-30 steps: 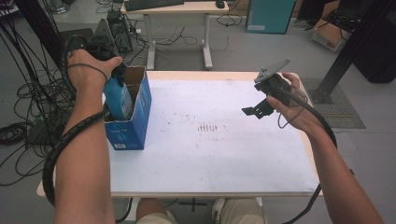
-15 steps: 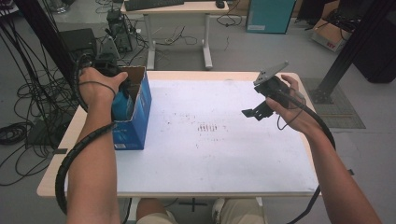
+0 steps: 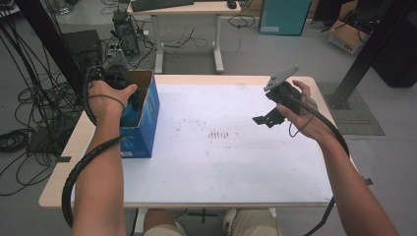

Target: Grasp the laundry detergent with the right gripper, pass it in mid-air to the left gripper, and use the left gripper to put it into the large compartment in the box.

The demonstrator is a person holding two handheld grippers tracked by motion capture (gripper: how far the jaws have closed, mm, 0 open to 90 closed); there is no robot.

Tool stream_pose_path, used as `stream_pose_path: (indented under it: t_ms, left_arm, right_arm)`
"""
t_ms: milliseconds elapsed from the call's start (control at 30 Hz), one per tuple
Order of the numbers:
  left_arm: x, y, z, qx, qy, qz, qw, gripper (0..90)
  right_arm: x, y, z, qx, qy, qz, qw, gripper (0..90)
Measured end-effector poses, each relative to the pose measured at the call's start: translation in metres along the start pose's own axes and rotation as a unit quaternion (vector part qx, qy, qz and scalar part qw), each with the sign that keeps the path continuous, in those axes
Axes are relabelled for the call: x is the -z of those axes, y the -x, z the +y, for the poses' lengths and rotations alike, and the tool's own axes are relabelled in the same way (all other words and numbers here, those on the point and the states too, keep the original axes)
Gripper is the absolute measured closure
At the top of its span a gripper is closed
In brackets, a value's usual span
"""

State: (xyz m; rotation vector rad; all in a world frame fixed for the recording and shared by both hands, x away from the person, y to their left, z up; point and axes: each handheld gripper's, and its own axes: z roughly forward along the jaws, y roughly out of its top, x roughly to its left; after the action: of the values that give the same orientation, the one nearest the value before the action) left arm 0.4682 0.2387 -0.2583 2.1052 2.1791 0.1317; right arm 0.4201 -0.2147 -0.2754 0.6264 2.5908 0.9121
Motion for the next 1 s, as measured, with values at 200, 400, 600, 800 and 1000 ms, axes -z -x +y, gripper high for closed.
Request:
stream_pose_path:
  t_ms: [200,400,600,800,1000]
  left_arm:
    - [-0.007,0.001,0.0,-0.005,-0.003,0.0,1.0,36.2]
    - [-0.013,0.003,0.0,-0.009,-0.008,-0.002,0.9999,36.2]
    - [-0.014,0.003,0.0,-0.014,-0.007,0.0,0.9999,36.1]
    - [-0.015,0.003,0.0,-0.015,-0.004,-0.002,0.9999,36.0]
    - [-0.015,0.001,0.0,-0.013,-0.002,-0.006,0.9999,35.8]
  right_arm:
    - [-0.001,0.001,-0.001,-0.007,-0.004,-0.002,1.0,0.2]
    - [0.0,0.002,-0.002,-0.009,-0.004,-0.003,0.9999,0.2]
    - [0.001,0.003,-0.003,-0.008,-0.002,-0.008,0.9999,0.2]
    - [0.002,0.003,-0.002,-0.009,-0.005,-0.009,0.9999,0.2]
    - [0.001,0.001,-0.001,-0.01,-0.006,-0.009,0.9999,0.2]
